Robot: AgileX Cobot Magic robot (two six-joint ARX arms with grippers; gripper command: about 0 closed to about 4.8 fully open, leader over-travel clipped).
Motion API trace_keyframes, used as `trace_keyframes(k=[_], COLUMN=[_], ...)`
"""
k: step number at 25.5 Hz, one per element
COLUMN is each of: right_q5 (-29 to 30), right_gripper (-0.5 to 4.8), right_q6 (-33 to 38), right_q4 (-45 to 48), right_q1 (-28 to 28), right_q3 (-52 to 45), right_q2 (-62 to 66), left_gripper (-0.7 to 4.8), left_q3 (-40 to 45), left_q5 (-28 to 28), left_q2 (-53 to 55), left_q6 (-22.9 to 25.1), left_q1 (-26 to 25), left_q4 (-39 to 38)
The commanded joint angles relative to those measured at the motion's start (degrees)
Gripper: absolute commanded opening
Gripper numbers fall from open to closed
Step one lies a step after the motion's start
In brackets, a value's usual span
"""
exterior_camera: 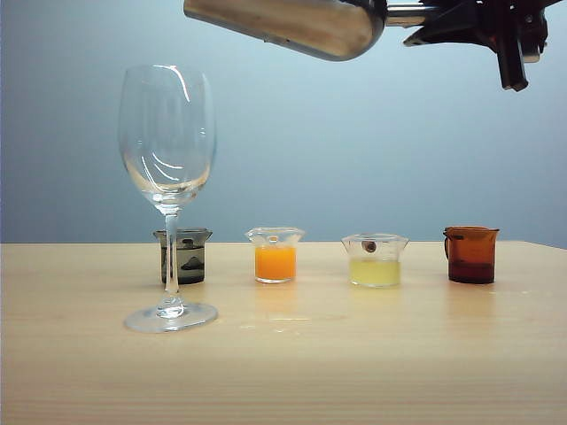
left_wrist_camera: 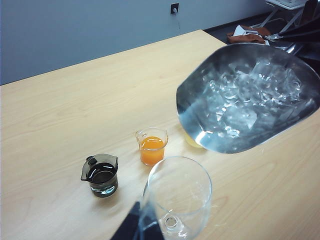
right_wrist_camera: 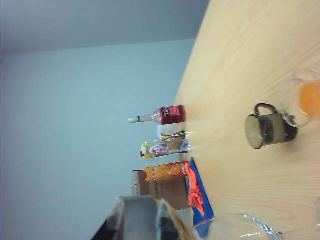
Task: Pick up the ice scoop on the desk filled with ice cubes, pour the ice into the goblet, and finally put the scoop back on the table.
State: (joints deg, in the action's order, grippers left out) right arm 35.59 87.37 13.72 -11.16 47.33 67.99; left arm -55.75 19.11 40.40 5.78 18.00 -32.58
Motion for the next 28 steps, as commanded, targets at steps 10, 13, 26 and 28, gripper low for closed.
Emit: trace_keyframes(k=[10, 13, 26, 28], right_q5=[-1.3, -1.4, -2.6, -2.6], right_gripper=[-0.05, -0.05, -0.05, -0.05], right_q6=[-0.5, -0.4, -5.4, -5.4], right_q4=[0.2, 0.1, -7.4, -7.9], right_q1=[-2.1, -2.3, -2.9, -2.9], right_q3=[0.8, 0.8, 5.8, 6.8], right_q2=[-0.5, -0.5, -0.4, -0.5], left_gripper=[-0.05, -0.05, -0.05, -0.05], left_q3=[-0.3, -0.3, -0.3, -0.3], left_q5=[0.4, 0.4, 0.4, 0.4], left_q2=[-0.1, -0.1, -0.1, -0.1], left_q6=[0.3, 0.3, 0.3, 0.3], left_q1=[-0.1, -0.1, -0.1, -0.1], left_q4=[1.0, 1.9, 1.8, 1.8])
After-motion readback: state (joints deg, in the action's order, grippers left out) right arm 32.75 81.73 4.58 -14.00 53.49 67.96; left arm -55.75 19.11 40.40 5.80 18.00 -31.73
